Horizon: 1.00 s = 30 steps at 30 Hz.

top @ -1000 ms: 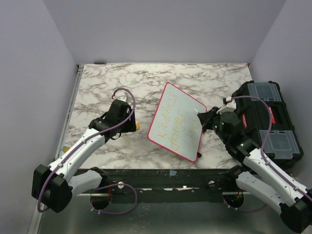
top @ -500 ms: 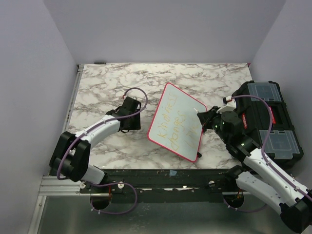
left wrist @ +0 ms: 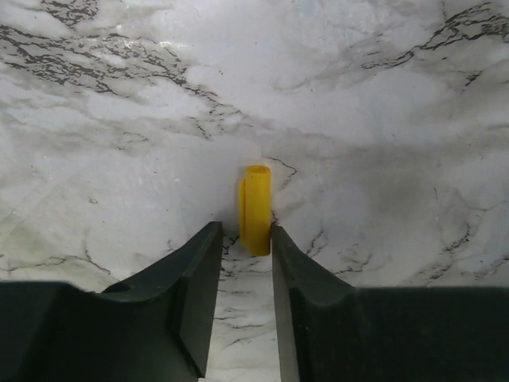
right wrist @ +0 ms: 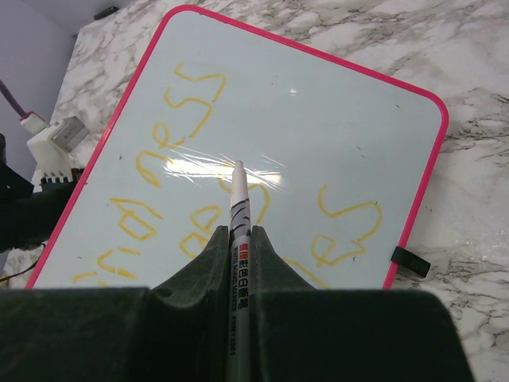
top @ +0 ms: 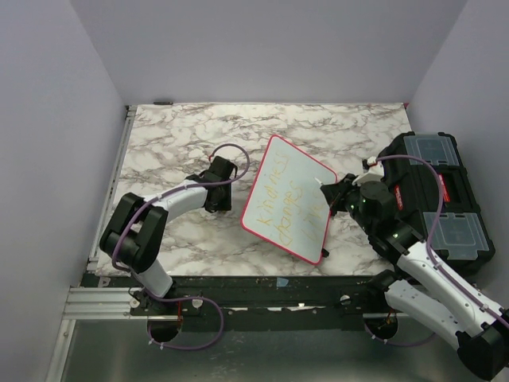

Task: Write a sentence on the whiteboard
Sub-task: Pick up the pen cap from the center of the board.

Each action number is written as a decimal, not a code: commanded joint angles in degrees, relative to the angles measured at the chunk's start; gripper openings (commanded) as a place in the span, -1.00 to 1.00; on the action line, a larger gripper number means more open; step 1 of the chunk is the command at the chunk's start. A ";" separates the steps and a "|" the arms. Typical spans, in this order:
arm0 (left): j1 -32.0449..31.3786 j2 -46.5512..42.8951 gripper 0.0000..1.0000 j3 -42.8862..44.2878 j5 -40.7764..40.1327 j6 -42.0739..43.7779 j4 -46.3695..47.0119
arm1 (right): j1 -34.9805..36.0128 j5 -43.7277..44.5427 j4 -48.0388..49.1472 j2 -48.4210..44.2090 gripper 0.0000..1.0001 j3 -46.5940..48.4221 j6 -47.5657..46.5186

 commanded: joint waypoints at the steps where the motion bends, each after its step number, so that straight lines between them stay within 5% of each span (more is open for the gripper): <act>1: 0.12 3.30 -0.45 2.40 0.66 1.05 1.15 | 0.36 -1.80 -0.61 0.57 -0.99 1.85 0.15; 10: 0.10 4.41 -1.00 3.75 1.68 2.43 0.68 | 0.40 -2.10 -1.74 0.27 -0.99 3.28 -0.10; 30: 0.11 -10.40 -1.00 2.27 4.30 6.04 -4.53 | 0.31 -6.31 -1.39 1.32 -0.99 5.56 -0.66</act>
